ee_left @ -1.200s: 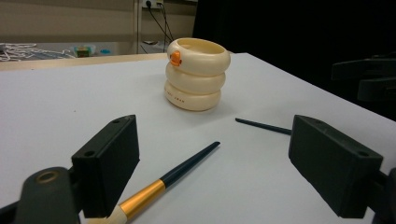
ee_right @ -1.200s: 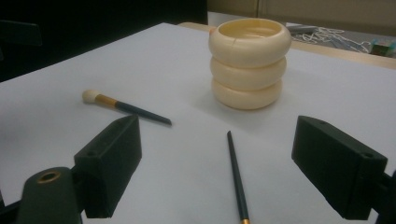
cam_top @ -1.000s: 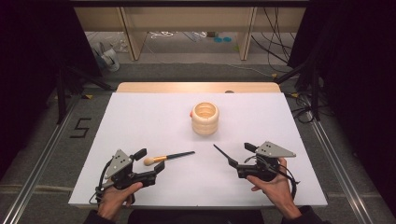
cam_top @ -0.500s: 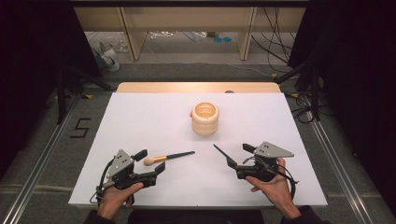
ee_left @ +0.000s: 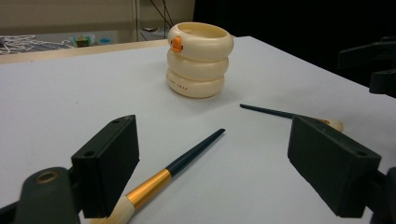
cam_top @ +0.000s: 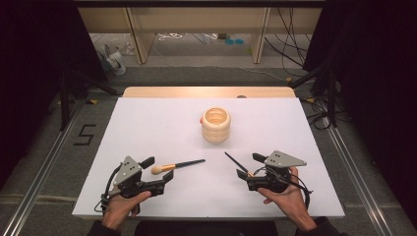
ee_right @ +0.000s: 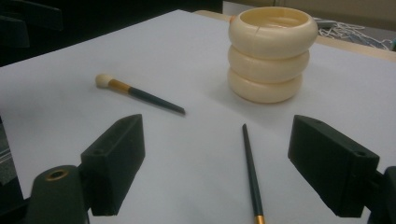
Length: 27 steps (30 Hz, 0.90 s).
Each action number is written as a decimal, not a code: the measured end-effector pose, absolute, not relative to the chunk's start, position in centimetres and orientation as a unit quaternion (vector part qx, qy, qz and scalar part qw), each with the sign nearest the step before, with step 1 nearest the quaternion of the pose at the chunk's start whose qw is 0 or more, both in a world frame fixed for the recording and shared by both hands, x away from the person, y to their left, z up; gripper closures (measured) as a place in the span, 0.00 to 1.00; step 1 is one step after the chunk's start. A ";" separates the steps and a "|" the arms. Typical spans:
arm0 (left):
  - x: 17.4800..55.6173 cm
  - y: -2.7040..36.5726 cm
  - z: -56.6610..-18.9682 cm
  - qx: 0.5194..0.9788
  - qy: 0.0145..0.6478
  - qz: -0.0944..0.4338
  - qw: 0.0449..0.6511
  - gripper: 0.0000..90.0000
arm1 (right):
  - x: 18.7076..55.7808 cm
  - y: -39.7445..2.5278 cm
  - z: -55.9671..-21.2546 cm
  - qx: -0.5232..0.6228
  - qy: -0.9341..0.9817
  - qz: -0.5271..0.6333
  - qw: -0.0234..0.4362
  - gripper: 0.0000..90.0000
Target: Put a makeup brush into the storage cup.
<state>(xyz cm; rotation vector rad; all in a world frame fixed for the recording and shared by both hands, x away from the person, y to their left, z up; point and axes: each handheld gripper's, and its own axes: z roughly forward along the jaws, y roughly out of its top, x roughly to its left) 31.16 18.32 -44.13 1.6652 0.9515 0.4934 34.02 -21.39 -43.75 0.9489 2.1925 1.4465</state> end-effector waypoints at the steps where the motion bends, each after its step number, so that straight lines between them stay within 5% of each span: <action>1: 31.2 18.3 -44.1 0.704 0.402 0.209 0.548 0.18 | 34.1 -21.4 -43.8 0.333 0.778 0.504 0.172 0.22; 27: 31.6 17.5 -44.3 0.718 0.392 0.208 0.536 0.18 | 37.0 -21.5 -44.9 0.331 0.842 0.397 0.155 0.37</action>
